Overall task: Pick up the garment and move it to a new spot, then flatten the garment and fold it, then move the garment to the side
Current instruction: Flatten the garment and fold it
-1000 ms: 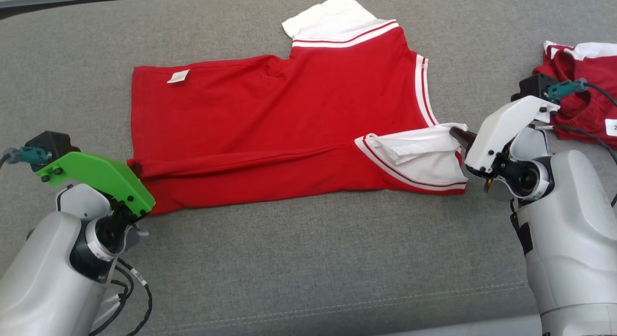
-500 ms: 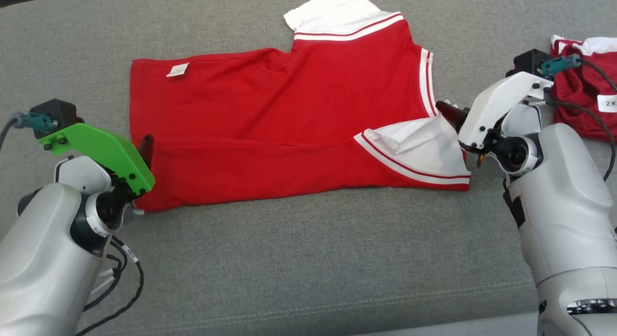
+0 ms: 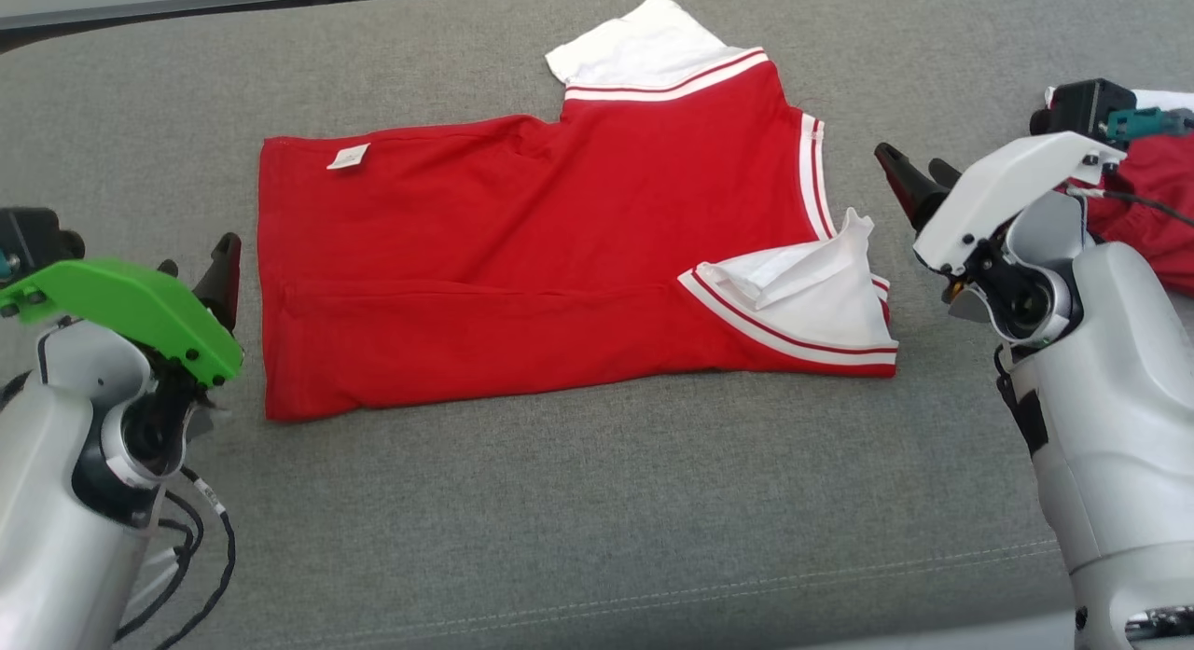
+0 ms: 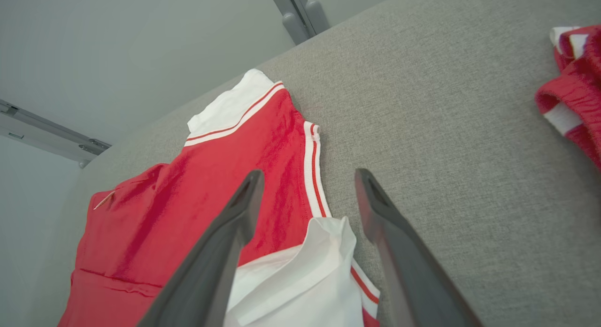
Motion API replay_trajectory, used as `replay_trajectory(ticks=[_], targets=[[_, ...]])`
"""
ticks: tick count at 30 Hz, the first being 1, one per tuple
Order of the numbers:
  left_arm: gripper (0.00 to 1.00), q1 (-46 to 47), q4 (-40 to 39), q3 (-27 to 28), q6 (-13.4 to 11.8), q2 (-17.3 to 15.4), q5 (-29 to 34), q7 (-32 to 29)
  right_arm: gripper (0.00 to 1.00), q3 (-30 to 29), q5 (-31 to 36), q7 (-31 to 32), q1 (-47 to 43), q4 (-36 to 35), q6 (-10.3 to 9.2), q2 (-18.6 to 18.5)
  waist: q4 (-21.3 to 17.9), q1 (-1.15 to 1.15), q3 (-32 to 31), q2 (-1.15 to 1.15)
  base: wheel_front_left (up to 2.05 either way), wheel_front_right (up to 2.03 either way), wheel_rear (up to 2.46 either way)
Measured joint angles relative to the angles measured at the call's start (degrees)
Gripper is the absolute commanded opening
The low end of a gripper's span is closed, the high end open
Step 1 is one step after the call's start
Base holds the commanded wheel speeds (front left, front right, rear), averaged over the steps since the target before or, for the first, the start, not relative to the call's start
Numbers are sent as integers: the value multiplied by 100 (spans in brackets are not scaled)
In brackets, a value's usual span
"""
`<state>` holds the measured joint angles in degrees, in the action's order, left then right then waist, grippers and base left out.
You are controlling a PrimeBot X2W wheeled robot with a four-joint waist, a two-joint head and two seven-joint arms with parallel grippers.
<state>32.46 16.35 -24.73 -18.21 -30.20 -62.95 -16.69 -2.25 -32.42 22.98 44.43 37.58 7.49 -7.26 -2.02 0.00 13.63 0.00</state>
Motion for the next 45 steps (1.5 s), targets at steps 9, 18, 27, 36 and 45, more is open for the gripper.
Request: replay_trajectory(ticks=[9, 18, 27, 36, 45], targets=[[100, -1403, -812, -68, 47, 79, 171, 933, 100, 320, -514, -714, -1368, -1137, 0, -415, 15, 0, -269, 0, 0, 0, 0], [100, -1912, -625, -298, -104, 464, 211, 1221, 100, 191, -633, -946, -2354, -1881, 0, -352, -13, 0, -362, 0, 0, 0, 0], [100, -1686, 258, -73, -179, 765, -114, 1131, 100, 234, -584, -886, -2532, -2216, 0, -123, -167, 0, -243, 0, 0, 0, 0], [64, -1351, 857, 245, -30, 910, -357, 1250, 100, 238, -589, -869, -2522, -2308, 0, -78, -364, 0, -27, 0, 0, 0, 0], [0, -1167, 1071, 250, 198, 1007, -397, 1423, 100, 269, -634, -923, -2530, -2198, 0, 20, -380, 0, 78, 0, 0, 0, 0]])
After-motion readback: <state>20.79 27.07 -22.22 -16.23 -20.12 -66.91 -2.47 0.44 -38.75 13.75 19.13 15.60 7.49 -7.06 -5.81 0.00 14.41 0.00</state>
